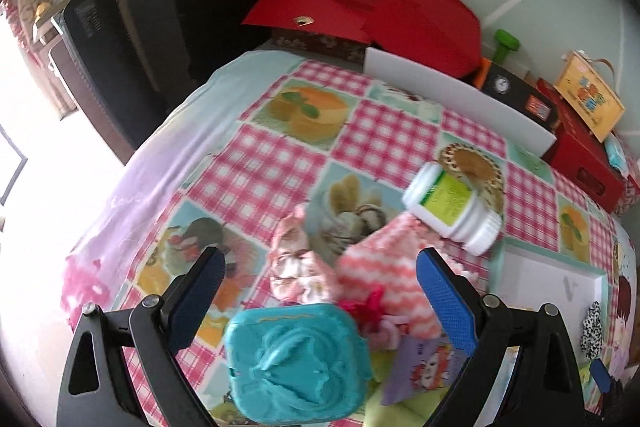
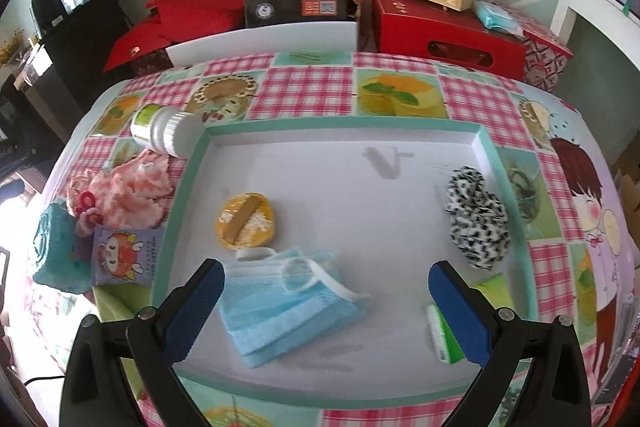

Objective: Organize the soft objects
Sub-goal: 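Move both tools away from the tray toward the pile of soft items, then grasp the red-and-white bow hair tie with the right gripper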

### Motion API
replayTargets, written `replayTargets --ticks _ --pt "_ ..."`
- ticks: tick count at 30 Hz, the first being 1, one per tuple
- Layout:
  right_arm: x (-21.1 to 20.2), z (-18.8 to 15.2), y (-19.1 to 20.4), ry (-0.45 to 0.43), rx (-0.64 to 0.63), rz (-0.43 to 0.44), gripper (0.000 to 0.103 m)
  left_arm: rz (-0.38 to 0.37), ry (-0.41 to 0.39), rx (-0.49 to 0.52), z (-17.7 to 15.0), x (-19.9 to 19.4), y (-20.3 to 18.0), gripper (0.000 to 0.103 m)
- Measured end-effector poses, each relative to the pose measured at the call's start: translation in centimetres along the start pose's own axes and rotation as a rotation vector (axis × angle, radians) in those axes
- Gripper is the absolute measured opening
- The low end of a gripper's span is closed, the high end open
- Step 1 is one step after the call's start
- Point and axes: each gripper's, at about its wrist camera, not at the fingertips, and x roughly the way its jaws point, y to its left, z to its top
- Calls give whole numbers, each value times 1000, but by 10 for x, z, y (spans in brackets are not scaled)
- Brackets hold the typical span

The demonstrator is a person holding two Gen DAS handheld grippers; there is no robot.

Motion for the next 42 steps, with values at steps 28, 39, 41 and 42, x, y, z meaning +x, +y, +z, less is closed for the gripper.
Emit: replayTargets --ticks 28,39,41,42 --pt "32 8 141 -11 -263 335 103 -84 113 -174 -3 35 51 96" --pt "67 23 154 65 -185 460 103 -132 163 -195 -1 53 57 96" --pt "70 28 156 60 -173 467 103 -143 163 -191 0 55 58 96" --pt "71 30 157 57 -174 465 103 -147 164 -190 1 56 58 96"
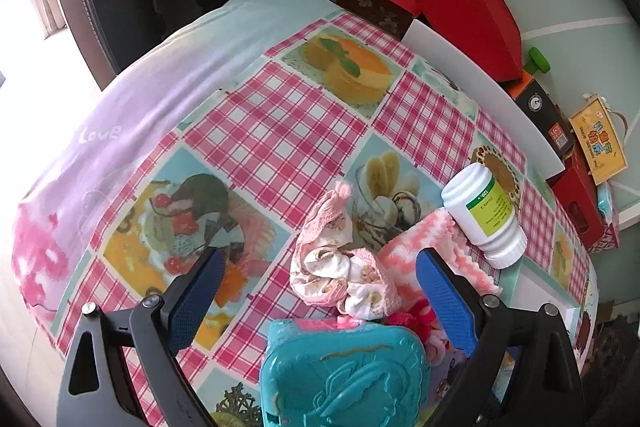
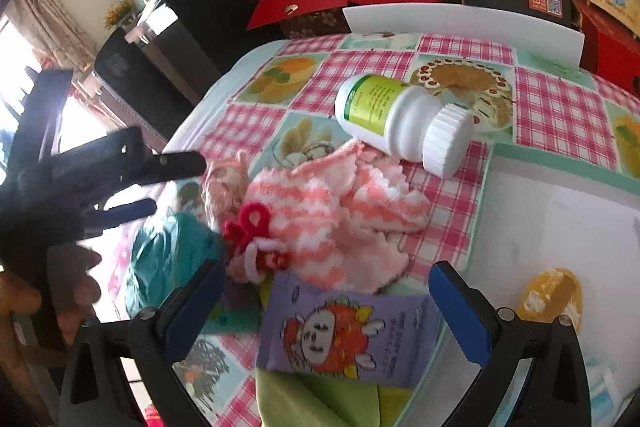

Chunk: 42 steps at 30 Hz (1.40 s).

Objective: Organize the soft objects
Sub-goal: 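Grasp the red-and-white bow hair tie with the right gripper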

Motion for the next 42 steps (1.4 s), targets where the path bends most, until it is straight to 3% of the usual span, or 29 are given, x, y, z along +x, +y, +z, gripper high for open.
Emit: replayTargets --ticks 5,14,18,22,26,32,42 --pt "7 9 4 2 -5 21 101 -26 16 -4 4 5 2 96" --pt "15 3 22 32 -128 17 76 -53 54 19 1 14 -1 95" --pt "15 2 25 33 -159 1 72 -67 75 15 1 18 -1 87" --pt "16 1 26 35 -170 -14 67 -78 98 14 0 24 -1 86" --pt "7 2 36 4 -232 -15 56 -96 122 9 -1 29 -1 74" --pt "14 -4 47 33 -297 17 42 -108 130 12 -2 30 -2 74" --pt "-5 0 45 -15 -344 -42 40 -110 131 0 -1 29 5 74"
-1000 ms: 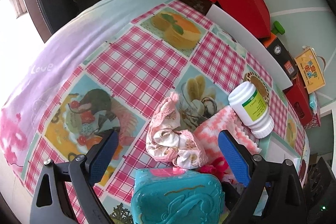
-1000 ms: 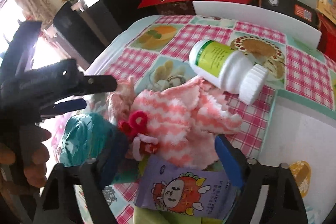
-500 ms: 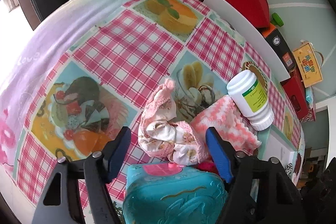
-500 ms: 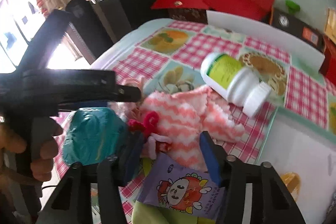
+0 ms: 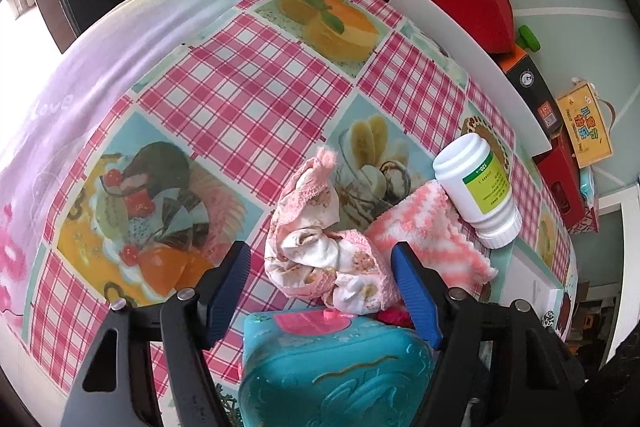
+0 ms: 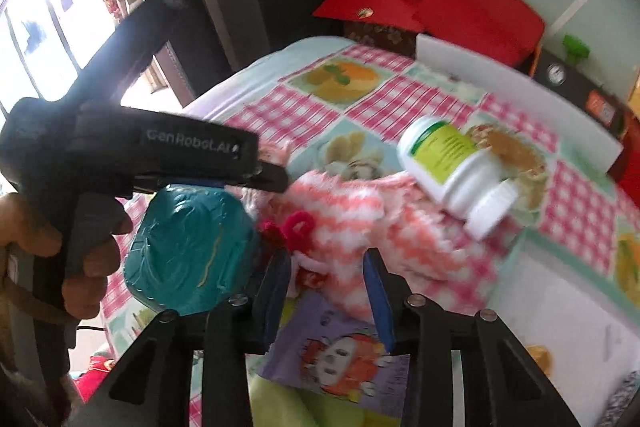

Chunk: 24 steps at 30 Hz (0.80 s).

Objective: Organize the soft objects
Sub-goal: 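Grasp the red-and-white bow hair tie with the right gripper, then grasp the pink floral baby sock with the left gripper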

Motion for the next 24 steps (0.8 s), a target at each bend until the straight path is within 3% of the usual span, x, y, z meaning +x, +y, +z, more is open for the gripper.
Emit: replayTargets --ticks 8,9,11,18,22,24 --pt "10 -1 14 22 -50 38 40 -1 5 3 0 5 -5 73" --pt "13 -2 15 27 -51 42 35 0 7 3 1 5 -5 72" --pt "19 -3 15 42 -44 55 31 -4 14 2 1 6 -4 66" --pt "34 -11 5 80 23 103 31 -12 18 8 0 9 -6 62" --pt "33 -11 3 73 43 116 28 -30 11 11 -1 9 -8 49" --pt "32 -11 1 72 59 123 27 -25 2 12 -1 7 -7 36"
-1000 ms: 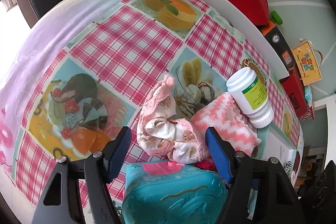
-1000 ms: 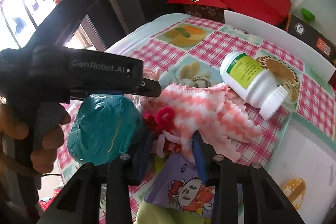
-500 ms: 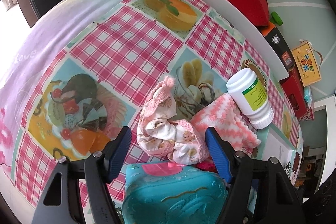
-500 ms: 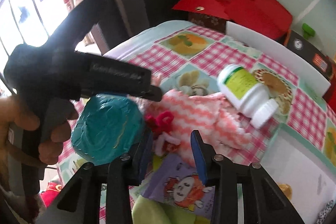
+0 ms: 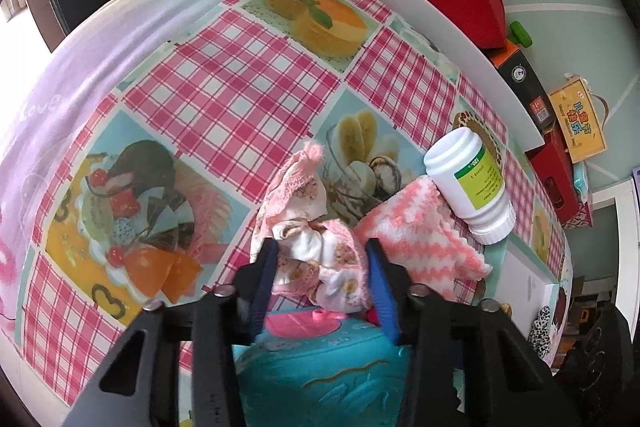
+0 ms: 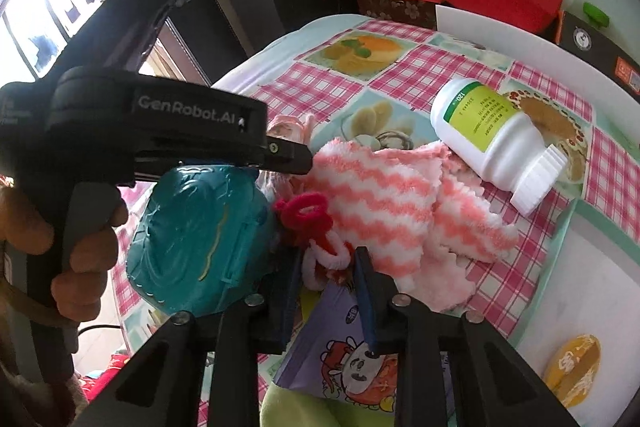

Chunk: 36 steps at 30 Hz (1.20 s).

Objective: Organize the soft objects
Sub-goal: 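Grasp the pink floral baby sock with the left gripper, then carry the pink sock and the red bow over the white tray with both grippers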

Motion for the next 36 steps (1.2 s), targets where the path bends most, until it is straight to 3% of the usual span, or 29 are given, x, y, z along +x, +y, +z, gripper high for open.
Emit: replayTargets --ticks 5,12,21,36 --pt "-4 -1 -1 -8 16 1 26 11 -10 -23 1 0 7 21" --pt "-8 -2 -4 -14 33 -6 25 18 -53 -50 3 -6 14 16" --pt "-18 -1 -8 -38 55 -21 25 18 -108 -83 4 -22 24 13" --pt "-46 2 -6 -111 63 -18 25 -2 -220 -57 3 -63 13 13"
